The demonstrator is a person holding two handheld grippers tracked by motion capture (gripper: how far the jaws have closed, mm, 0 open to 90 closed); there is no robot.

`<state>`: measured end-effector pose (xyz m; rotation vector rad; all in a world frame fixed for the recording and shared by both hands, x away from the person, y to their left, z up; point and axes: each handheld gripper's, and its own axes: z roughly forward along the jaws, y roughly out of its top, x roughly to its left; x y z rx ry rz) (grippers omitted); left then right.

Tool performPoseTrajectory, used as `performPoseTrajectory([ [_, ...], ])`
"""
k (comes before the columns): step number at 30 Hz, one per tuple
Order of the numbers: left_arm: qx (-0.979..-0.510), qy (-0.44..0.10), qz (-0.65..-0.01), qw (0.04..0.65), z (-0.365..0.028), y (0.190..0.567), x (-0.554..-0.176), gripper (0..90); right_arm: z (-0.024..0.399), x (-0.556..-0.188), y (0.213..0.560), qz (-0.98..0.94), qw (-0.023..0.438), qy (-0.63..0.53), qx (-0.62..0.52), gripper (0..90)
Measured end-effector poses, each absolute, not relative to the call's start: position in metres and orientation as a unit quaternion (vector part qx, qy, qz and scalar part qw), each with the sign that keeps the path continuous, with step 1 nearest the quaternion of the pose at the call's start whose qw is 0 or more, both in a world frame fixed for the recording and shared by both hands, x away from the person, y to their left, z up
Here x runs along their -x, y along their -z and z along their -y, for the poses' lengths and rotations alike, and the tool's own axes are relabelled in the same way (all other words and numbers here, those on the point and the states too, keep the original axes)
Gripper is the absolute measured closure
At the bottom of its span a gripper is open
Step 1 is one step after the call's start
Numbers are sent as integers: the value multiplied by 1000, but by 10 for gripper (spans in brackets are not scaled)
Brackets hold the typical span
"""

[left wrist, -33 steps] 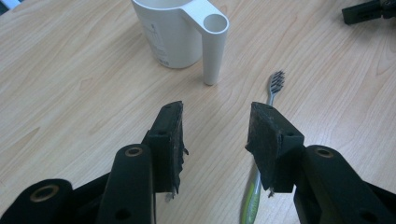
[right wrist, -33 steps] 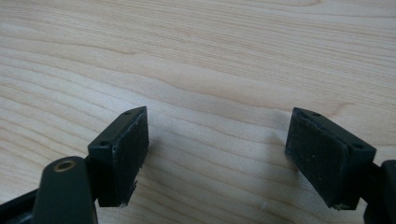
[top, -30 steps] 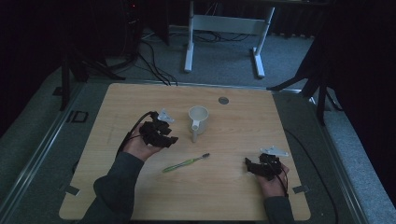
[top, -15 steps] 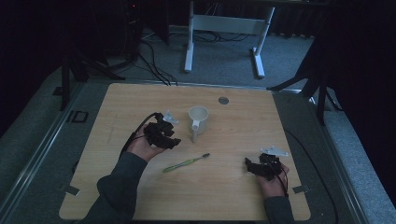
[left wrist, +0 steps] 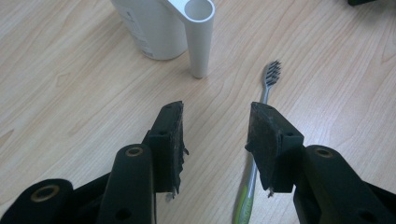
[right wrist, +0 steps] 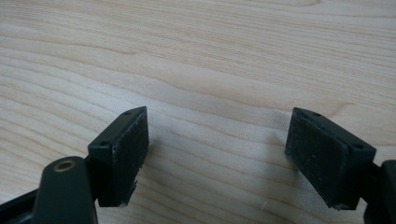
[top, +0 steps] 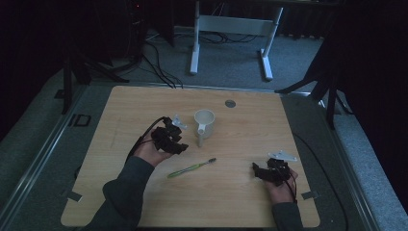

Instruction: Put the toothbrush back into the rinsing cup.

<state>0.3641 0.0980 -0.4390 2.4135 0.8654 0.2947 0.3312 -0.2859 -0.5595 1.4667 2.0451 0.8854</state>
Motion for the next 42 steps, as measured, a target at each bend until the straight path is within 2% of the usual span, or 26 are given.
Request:
performPoseTrajectory([
  [42,-925,-77,-295,227,-73,450,-368,565,286,-331,559,-746,235,-322,-534,211],
])
